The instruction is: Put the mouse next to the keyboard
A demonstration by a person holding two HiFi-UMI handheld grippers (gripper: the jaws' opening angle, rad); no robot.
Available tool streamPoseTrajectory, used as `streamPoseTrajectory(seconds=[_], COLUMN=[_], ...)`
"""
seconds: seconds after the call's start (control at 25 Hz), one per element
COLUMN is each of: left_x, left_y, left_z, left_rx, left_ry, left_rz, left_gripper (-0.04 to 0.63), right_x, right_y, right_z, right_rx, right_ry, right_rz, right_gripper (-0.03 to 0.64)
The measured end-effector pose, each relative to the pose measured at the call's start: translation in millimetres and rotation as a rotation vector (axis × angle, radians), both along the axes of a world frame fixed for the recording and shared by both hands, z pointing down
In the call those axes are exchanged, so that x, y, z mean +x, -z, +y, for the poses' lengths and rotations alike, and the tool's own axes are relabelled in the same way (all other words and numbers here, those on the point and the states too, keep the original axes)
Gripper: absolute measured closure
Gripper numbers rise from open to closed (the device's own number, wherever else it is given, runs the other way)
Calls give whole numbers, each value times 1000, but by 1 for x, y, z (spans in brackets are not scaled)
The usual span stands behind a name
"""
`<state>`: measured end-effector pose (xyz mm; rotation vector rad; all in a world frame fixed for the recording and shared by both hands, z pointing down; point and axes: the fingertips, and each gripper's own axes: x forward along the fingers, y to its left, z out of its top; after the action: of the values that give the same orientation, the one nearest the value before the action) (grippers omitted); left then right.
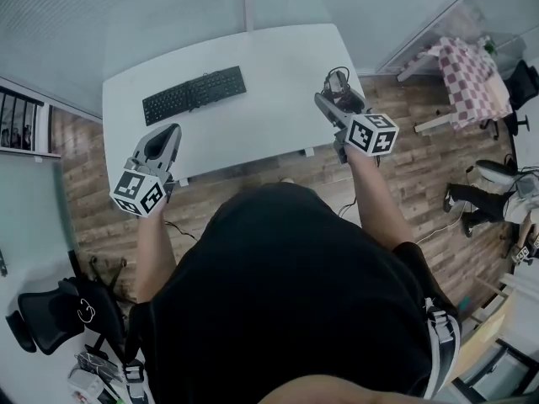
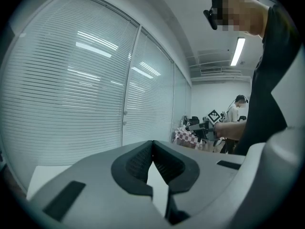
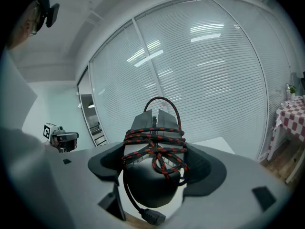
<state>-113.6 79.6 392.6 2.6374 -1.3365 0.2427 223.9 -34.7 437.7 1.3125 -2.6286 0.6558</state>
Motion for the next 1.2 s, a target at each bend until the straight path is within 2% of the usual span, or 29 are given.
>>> streamPoseTrajectory(seconds=[0.56, 1.2], left_x=[21, 74], left_y=[-6, -9], left_z=[-24, -54], left_rx=[-12, -29], left_ry=[40, 58], left_rz=[-18, -31], left_gripper=[572, 572], right_x=[13, 50], right_y=[-15, -30], right_z=[-37, -70], right_rx=[-18, -57], right_ry=[45, 96], right_rz=[-10, -12], right_gripper=[227, 227])
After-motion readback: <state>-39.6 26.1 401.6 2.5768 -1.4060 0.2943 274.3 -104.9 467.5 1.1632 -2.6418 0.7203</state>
